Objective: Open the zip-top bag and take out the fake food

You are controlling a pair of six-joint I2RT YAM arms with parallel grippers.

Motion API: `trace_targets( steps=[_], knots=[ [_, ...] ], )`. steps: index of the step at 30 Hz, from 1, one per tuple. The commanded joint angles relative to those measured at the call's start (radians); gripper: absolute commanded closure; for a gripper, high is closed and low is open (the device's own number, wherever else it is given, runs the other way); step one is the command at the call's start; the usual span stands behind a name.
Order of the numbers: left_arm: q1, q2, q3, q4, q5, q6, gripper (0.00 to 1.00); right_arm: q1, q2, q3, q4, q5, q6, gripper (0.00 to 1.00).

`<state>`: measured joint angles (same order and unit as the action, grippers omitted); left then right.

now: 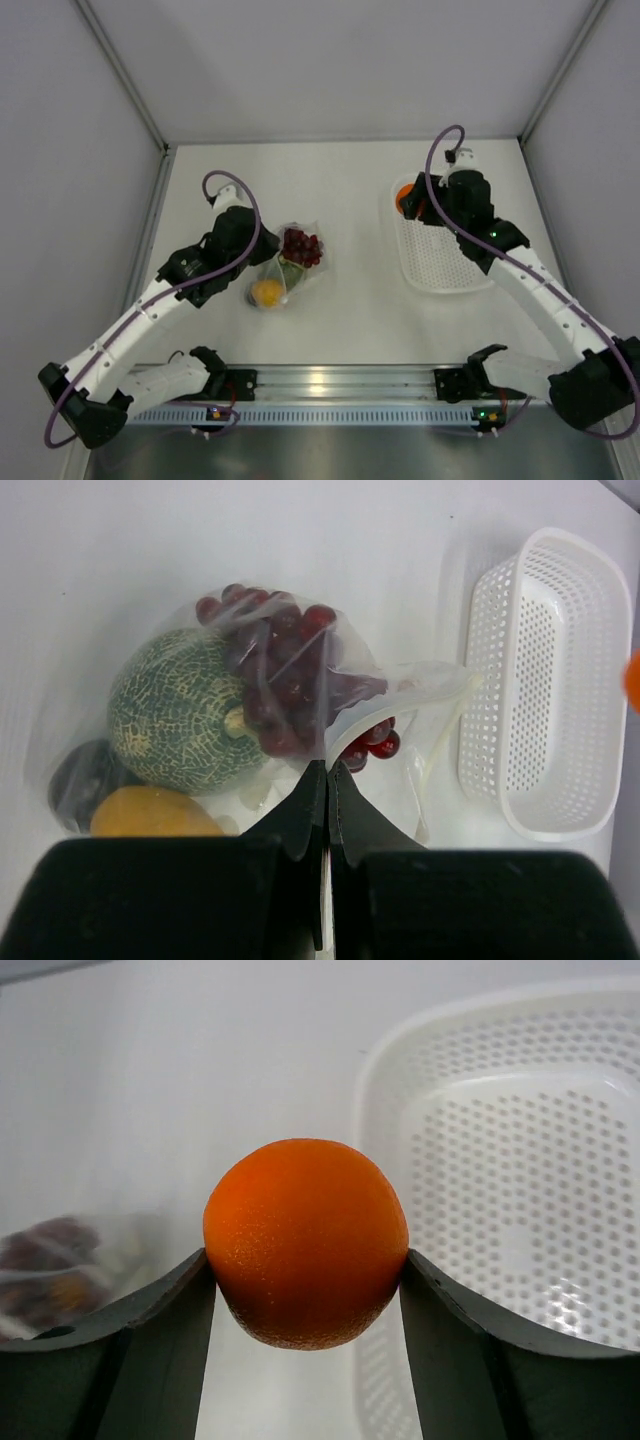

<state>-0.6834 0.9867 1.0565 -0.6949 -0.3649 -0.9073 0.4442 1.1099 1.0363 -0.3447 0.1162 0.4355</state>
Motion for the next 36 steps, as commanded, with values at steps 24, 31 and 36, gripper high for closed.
trace_targets(
  steps=[24, 31, 36],
  knots=[
    [-0.004, -0.013, 0.109, 0.060, 0.087, 0.065, 1.00, -0.224, 0.263, -0.027, 0.202, -0.439, -0.050, 0.15],
    [-0.004, -0.003, 0.096, 0.060, 0.093, 0.076, 1.00, 0.078, 0.032, -0.139, 0.389, -0.501, -0.182, 0.40],
    [-0.004, -0.006, 0.089, 0.060, 0.101, 0.084, 1.00, 0.345, 0.014, -0.084, 0.363, -0.386, -0.349, 0.53]
  ],
)
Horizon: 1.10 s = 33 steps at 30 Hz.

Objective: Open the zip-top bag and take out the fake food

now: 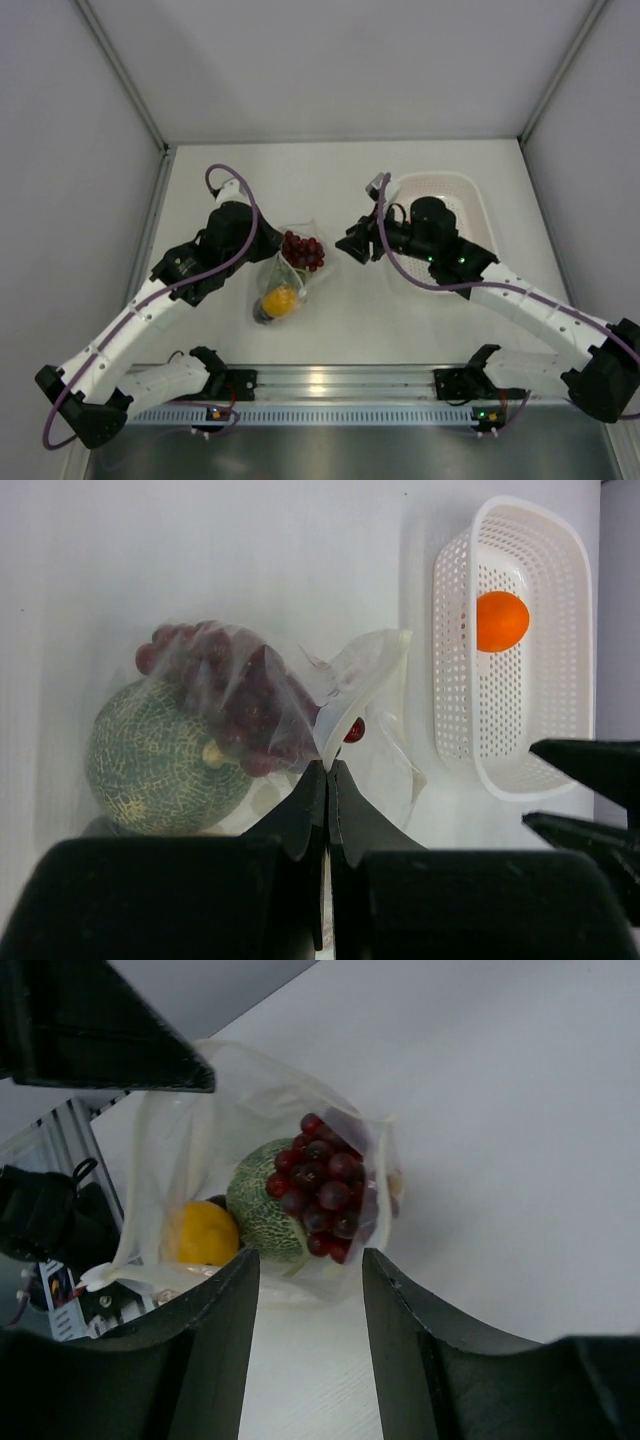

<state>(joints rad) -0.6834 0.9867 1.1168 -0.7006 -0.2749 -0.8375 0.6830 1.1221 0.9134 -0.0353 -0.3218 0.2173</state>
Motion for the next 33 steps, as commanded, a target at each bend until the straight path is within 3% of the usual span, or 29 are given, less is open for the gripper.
trace_targets(
  steps=[1, 8, 12, 26, 29, 33],
  knots=[
    [-0.004, -0.006, 0.031, 0.066, 0.017, 0.014, 1.00, 0.137, 0.013, 0.068, 0.040, 0.099, -0.145, 0.54],
    [-0.004, 0.001, 0.034, 0.069, 0.078, 0.044, 1.00, 0.271, 0.189, 0.177, 0.014, 0.210, -0.190, 0.52],
    [-0.004, 0.012, 0.035, 0.072, 0.100, 0.055, 1.00, 0.283, 0.284, 0.212, 0.058, 0.230, -0.187, 0.50],
    [-0.004, -0.006, 0.028, 0.102, 0.111, 0.089, 1.00, 0.286, 0.466, 0.183, 0.176, 0.388, -0.148, 0.07],
    [-0.004, -0.002, 0.017, 0.108, 0.111, 0.094, 1.00, 0.286, 0.487, 0.156, 0.212, 0.359, -0.153, 0.00],
    [-0.002, -0.010, -0.009, 0.141, 0.124, 0.104, 1.00, 0.286, 0.521, 0.140, 0.279, 0.221, -0.159, 0.01]
  ],
)
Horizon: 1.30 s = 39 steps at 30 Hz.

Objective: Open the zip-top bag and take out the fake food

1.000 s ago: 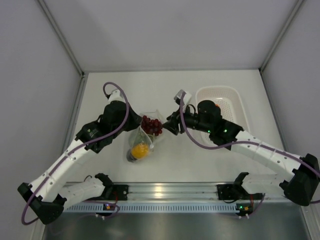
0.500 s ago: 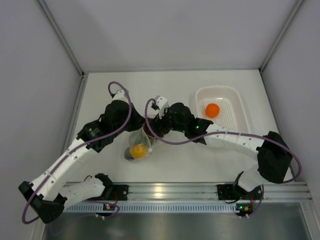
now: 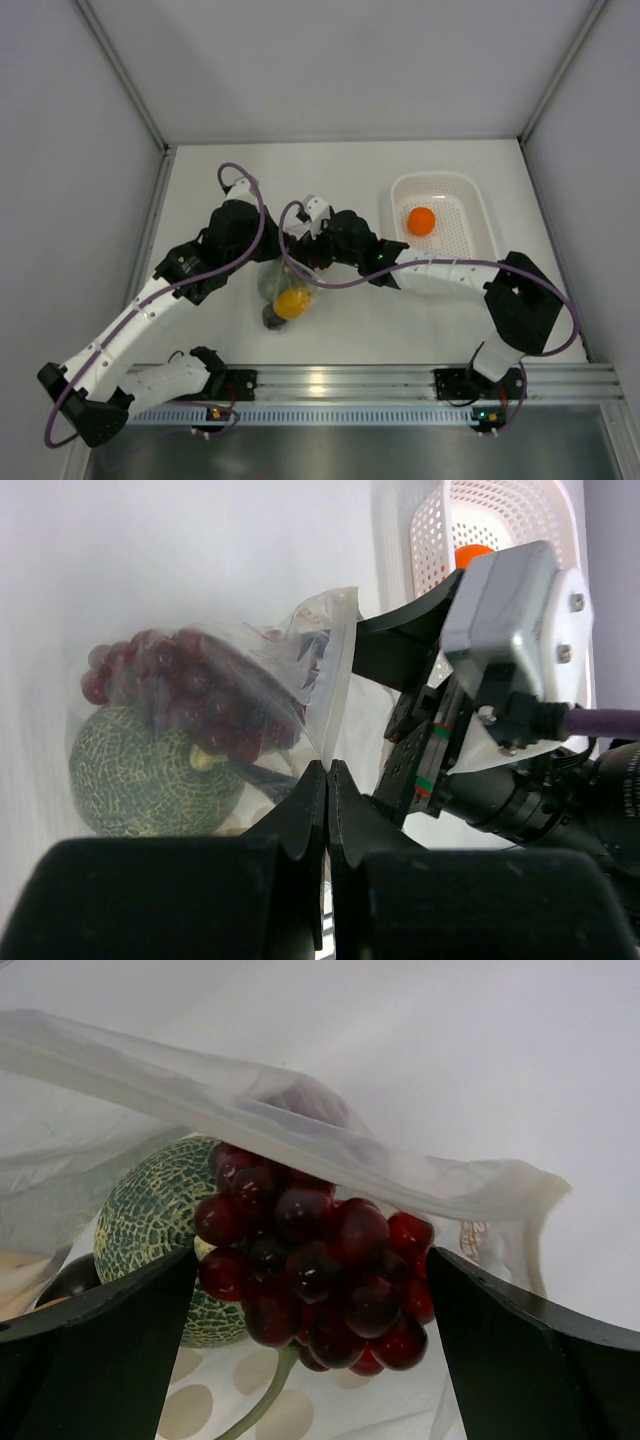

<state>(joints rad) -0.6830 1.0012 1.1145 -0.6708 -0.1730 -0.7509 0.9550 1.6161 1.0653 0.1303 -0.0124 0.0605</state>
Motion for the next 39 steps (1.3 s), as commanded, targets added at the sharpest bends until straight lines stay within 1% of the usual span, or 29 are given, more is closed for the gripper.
trace_targets(
  steps=[1, 4, 7, 8, 10, 11, 12, 13, 19, 25, 35, 39],
  knots=[
    [-0.003, -0.024, -0.010, 0.120, 0.027, 0.021, 1.00, 0.013, 0.045, -0.007, 0.121, -0.106, -0.002, 0.02],
    [-0.003, -0.023, -0.016, 0.122, 0.040, 0.028, 1.00, 0.014, 0.085, 0.027, 0.115, -0.135, -0.002, 0.06],
    [-0.003, -0.029, -0.025, 0.122, 0.040, 0.038, 1.00, 0.013, 0.110, 0.044, 0.112, -0.149, -0.002, 0.16],
    [-0.004, -0.036, -0.027, 0.120, 0.037, 0.039, 1.00, 0.013, 0.110, 0.042, 0.114, -0.147, -0.001, 0.34],
    [-0.003, -0.042, -0.036, 0.120, 0.018, 0.044, 1.00, 0.013, 0.100, 0.035, 0.126, -0.141, 0.005, 0.53],
    [-0.003, -0.050, -0.039, 0.120, 0.014, 0.045, 1.00, 0.013, 0.097, 0.032, 0.130, -0.139, 0.005, 0.73],
    [-0.003, -0.053, -0.041, 0.119, 0.001, 0.045, 1.00, 0.013, 0.094, 0.028, 0.131, -0.135, 0.005, 0.88],
    [-0.003, -0.058, -0.045, 0.120, 0.000, 0.044, 1.00, 0.013, 0.084, 0.025, 0.131, -0.133, 0.005, 1.00],
    [-0.003, -0.064, -0.054, 0.119, -0.020, 0.045, 1.00, 0.014, 0.025, 0.007, 0.118, -0.113, 0.004, 1.00],
    [-0.001, -0.062, -0.065, 0.120, -0.033, 0.050, 1.00, 0.014, -0.022, 0.019, 0.063, -0.097, -0.007, 1.00],
    [-0.001, -0.038, -0.067, 0.119, -0.068, 0.058, 1.00, 0.040, -0.104, 0.099, -0.118, -0.058, -0.044, 1.00],
    [-0.001, -0.010, -0.067, 0.120, -0.054, 0.068, 1.00, 0.056, -0.153, 0.146, -0.202, -0.008, -0.051, 1.00]
  ],
)
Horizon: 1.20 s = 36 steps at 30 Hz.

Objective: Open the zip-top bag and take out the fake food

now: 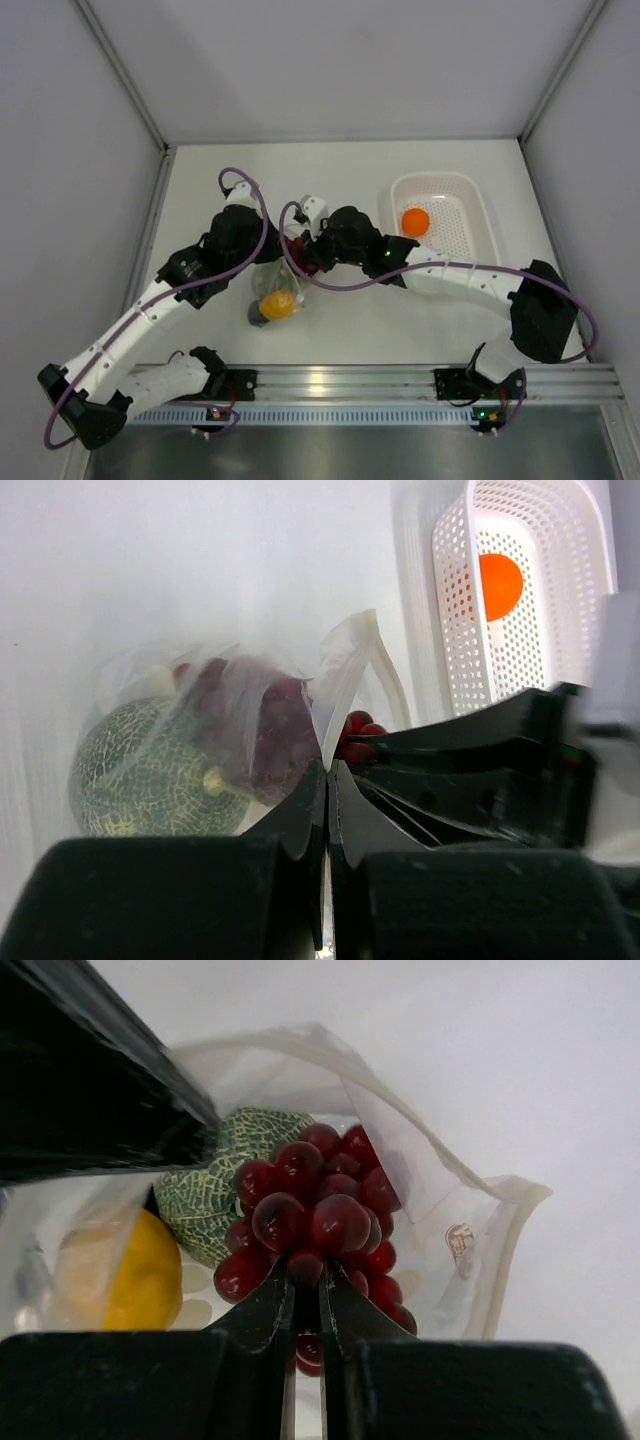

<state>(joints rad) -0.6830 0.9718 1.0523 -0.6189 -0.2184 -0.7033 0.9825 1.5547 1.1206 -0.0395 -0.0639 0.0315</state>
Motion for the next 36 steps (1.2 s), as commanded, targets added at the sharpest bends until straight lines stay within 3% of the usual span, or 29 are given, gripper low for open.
trace_targets(
  steps=[1, 17, 25, 31, 36],
  knots=[
    [-0.001, 0.022, -0.005, 0.068, -0.004, 0.024, 1.00, 0.028, -0.097, 0.097, -0.045, 0.050, -0.022, 1.00],
    [0.000, 0.027, -0.021, 0.068, -0.068, -0.035, 1.00, 0.030, -0.246, 0.284, -0.378, 0.137, 0.007, 1.00],
    [0.000, 0.039, -0.005, 0.067, -0.067, -0.056, 1.00, 0.013, -0.329, 0.383, -0.529, 0.334, 0.015, 1.00],
    [0.000, 0.031, 0.003, 0.068, -0.056, -0.055, 1.00, -0.131, -0.355, 0.441, -0.637, 0.447, 0.050, 1.00],
    [0.000, 0.036, 0.012, 0.068, -0.049, -0.050, 1.00, -0.369, -0.351, 0.409, -0.663, 0.503, 0.088, 1.00]
  ],
)
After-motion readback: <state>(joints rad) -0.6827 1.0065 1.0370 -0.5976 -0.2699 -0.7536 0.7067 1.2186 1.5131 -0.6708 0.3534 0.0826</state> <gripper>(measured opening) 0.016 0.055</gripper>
